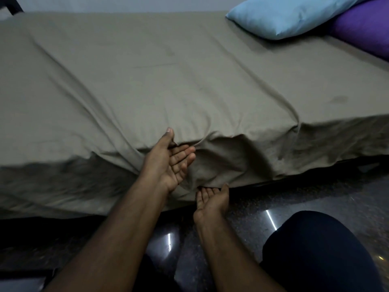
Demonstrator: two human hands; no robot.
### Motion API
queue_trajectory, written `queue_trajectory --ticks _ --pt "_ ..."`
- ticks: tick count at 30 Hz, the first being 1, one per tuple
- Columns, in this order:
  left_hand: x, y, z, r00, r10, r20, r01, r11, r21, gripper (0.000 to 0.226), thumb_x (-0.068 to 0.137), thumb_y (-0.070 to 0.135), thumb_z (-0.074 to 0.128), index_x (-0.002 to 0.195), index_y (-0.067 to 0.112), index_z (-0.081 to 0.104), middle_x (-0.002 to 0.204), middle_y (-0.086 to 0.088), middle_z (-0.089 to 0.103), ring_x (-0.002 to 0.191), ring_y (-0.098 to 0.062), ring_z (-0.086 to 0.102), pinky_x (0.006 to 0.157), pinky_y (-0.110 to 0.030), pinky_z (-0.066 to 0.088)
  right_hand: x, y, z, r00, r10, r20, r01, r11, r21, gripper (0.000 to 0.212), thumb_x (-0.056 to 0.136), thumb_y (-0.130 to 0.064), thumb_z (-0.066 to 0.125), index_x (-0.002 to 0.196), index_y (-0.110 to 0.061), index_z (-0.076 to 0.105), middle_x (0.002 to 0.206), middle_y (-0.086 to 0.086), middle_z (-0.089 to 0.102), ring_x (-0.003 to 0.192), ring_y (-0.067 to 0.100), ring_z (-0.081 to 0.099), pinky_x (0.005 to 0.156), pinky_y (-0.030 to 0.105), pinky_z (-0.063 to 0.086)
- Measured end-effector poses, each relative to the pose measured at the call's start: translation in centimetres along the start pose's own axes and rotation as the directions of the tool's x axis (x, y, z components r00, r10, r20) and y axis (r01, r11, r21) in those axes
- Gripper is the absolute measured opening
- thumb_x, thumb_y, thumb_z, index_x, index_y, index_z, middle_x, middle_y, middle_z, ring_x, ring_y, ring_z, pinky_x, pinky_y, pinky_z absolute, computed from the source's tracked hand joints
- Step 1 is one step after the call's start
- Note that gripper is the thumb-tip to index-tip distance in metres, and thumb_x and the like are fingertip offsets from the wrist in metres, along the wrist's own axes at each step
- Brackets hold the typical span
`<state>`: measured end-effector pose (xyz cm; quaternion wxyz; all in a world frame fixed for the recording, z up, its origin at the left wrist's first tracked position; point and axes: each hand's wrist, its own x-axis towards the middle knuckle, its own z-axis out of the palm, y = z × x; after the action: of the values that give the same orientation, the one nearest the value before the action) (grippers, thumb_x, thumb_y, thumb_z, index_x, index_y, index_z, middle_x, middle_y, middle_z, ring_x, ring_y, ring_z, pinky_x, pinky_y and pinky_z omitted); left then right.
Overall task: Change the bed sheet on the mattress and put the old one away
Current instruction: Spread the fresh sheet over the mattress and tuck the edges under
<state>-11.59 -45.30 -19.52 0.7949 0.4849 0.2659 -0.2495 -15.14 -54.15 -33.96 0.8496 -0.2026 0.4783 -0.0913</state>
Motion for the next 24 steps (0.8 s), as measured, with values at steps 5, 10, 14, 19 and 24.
queue_trajectory --ticks 5,10,14,19,24 --pt "-0.3 -0.4 1.2 0.974 0.186 -0.130 -0.188 0.982 -0.008 0.034 0.101 0.032 0.053 0.076 0.010 0.060 0.054 0.000 0.067 0.037 -0.004 0.054 0.033 -0.012 0.030 -0.8 -0.3 0.8 0.989 0.108 0.096 -0.115 0.991 0.062 0.074 0.101 -0.059 0.031 0.151 -0.005 0.038 0.155 0.016 0.039 0.144 0.030 0.037 0.120 0.043 0.026" --pt "-0.8 0.6 2.4 0.913 0.351 -0.209 -0.342 0.936 0.079 0.036 0.096 0.028 0.056 0.062 0.015 0.054 0.042 0.005 0.053 0.031 -0.004 0.036 0.034 -0.012 0.018 0.3 -0.3 4.6 0.956 0.157 0.250 -0.210 0.956 0.203 0.077 0.093 -0.072 0.030 0.141 -0.016 0.054 0.143 0.019 0.054 0.132 0.038 0.050 0.116 0.052 0.032" --pt "-0.7 0.8 2.0 0.920 0.342 -0.193 -0.324 0.938 0.122 0.037 0.097 0.028 0.056 0.062 0.016 0.053 0.043 0.004 0.052 0.031 -0.004 0.036 0.034 -0.013 0.020 1.9 2.1 6.2 0.934 0.039 0.355 -0.173 0.919 0.355 0.095 0.078 -0.086 0.034 0.137 -0.016 0.061 0.133 0.022 0.062 0.122 0.046 0.058 0.113 0.059 0.036" --pt "-0.6 0.7 1.7 0.940 0.290 -0.181 -0.274 0.956 0.108 0.037 0.098 0.028 0.054 0.063 0.015 0.054 0.044 0.004 0.054 0.032 -0.004 0.037 0.034 -0.013 0.021 1.0 1.7 3.7 0.949 0.104 0.296 -0.178 0.956 0.234 0.079 0.087 -0.079 0.038 0.136 -0.020 0.058 0.134 0.013 0.061 0.125 0.033 0.056 0.116 0.055 0.032" --pt "-0.8 0.7 1.6 0.948 0.280 -0.154 -0.266 0.958 0.102 0.035 0.099 0.028 0.053 0.066 0.014 0.056 0.046 0.003 0.057 0.033 -0.004 0.039 0.033 -0.014 0.022 -0.8 1.3 0.3 0.972 0.166 0.164 -0.162 0.986 -0.034 0.063 0.101 -0.059 0.033 0.144 -0.015 0.047 0.144 0.013 0.051 0.131 0.032 0.050 0.110 0.056 0.037"
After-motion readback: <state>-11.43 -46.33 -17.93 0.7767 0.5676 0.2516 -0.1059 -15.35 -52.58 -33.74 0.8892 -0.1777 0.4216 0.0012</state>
